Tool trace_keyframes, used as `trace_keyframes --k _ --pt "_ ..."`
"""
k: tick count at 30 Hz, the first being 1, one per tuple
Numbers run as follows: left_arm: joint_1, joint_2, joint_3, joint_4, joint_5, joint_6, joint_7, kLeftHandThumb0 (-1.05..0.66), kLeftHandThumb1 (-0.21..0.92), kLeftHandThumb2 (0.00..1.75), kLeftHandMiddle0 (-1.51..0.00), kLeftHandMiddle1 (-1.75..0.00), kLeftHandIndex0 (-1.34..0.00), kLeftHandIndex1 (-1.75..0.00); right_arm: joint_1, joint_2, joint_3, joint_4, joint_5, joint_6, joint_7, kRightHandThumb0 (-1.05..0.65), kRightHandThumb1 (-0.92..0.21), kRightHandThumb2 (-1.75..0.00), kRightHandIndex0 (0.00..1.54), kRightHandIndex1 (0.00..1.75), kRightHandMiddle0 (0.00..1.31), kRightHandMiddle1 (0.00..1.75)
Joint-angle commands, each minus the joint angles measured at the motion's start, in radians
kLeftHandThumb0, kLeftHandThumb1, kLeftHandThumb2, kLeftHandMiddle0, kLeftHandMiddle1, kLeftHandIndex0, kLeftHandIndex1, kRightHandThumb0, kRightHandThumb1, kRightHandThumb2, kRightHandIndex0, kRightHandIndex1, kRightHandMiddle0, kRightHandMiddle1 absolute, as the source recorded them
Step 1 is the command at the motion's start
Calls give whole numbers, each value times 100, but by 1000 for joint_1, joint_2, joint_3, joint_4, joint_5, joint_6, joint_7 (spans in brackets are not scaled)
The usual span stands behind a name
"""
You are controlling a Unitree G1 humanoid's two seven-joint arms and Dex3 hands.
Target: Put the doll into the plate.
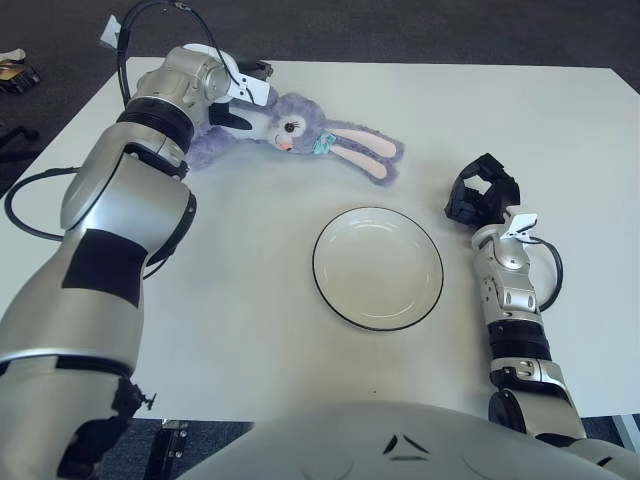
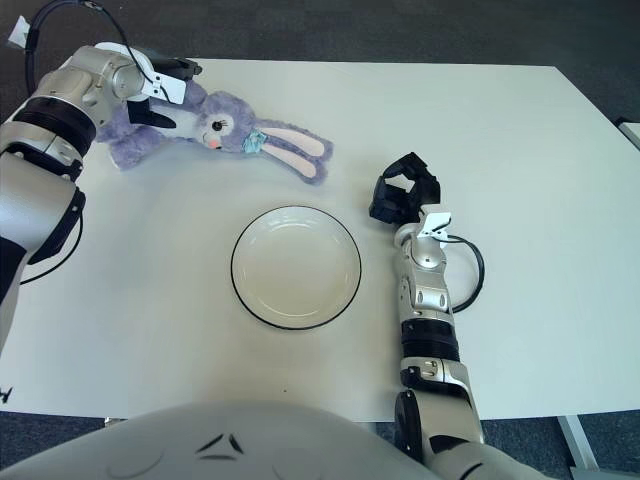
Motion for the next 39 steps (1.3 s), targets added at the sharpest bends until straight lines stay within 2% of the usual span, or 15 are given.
trace_keyframes --k 1,7,14,20,23,32,39 --pt "-13 -9 -13 15 8 1 -1 8 10 140 0 -69 0 -14 58 20 5 30 -7 54 -10 -50 -26 -139 139 175 66 175" --pt "-3 -20 -20 23 8 21 18 12 11 141 0 -67 0 -21 63 19 12 15 -21 68 -25 -49 -29 -135 137 175 63 175" --pt "16 -32 -34 35 13 42 59 12 11 142 0 -74 0 -26 65 21 14 -4 -39 93 -47 -47 -33 -130 136 175 60 175" --pt "27 -39 -32 43 3 55 80 0 12 137 0 -90 0 -27 67 21 15 -16 -42 109 -53 -47 -35 -128 135 175 59 175" --pt "37 -44 -24 46 -7 61 93 -9 13 133 0 -103 0 -33 69 20 15 -22 -40 117 -51 -47 -35 -128 135 175 59 175" --pt "69 -65 -6 49 -33 86 120 -13 11 132 -2 -122 0 -55 77 15 17 -30 -42 115 -41 -47 -35 -128 135 175 59 175" --pt "97 -86 16 56 -55 119 141 -22 13 129 -24 -144 0 -73 85 19 21 -40 -52 114 -52 -47 -34 -130 136 175 60 175"
